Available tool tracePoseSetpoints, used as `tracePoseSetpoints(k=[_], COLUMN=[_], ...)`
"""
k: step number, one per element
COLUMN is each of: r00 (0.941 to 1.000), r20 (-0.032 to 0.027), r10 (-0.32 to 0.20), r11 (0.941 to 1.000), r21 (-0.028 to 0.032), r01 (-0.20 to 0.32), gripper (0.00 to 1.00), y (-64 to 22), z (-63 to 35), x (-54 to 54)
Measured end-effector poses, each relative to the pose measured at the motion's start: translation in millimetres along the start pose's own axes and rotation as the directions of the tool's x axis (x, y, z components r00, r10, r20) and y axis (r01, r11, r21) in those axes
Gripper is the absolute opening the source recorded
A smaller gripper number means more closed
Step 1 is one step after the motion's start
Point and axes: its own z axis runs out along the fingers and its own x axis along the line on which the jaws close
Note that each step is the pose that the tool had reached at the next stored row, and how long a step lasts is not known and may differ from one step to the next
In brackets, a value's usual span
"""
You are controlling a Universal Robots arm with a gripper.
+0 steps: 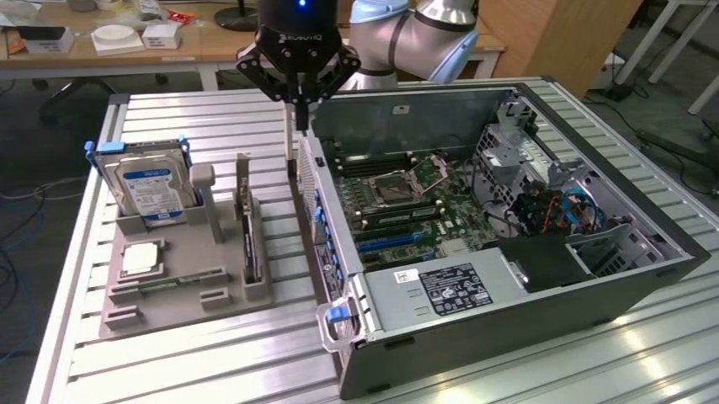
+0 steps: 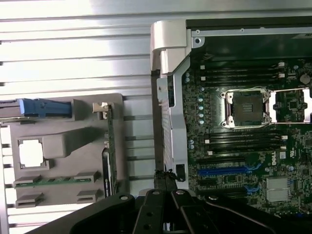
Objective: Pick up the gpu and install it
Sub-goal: 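Reach for the gpu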
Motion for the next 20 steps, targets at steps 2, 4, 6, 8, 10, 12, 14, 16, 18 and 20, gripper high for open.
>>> tracePoseSetpoints(k=[2, 4, 6, 8, 10, 12, 14, 16, 18, 20], r00=[1.0, 1.0, 1.0, 1.0, 1.0, 1.0, 1.0, 1.0, 1.0, 1.0], r20=[0.0, 0.0, 0.0, 0.0, -0.0001, 0.0, 0.0, -0.0001, -0.0001, -0.0001], r10=[0.0, 0.0, 0.0, 0.0, 0.0, 0.0, 0.0, 0.0, 0.0, 0.0], r11=[1.0, 1.0, 1.0, 1.0, 1.0, 1.0, 1.0, 1.0, 1.0, 1.0], r21=[0.0, 0.0001, 0.0, 0.0, 0.0001, 0.0, 0.0, 0.0001, 0.0, 0.0], r01=[0.0, 0.0, 0.0, 0.0, 0.0, 0.0, 0.0, 0.0, 0.0, 0.0], gripper=[0.1, 0.1, 0.1, 0.1, 0.1, 0.1, 0.1, 0.1, 0.1, 0.1], y=[-0.2, -0.3, -0.5, -0.7, -0.8, -1.0, -1.1, -1.3, -1.4, -1.5], z=[-0.1, -0.1, -0.2, -0.2, -0.3, -0.3, -0.3, -0.4, -0.4, -0.4], x=[2.1, 4.5, 6.8, 8.8, 10.8, 12.9, 14.8, 16.7, 18.0, 19.7])
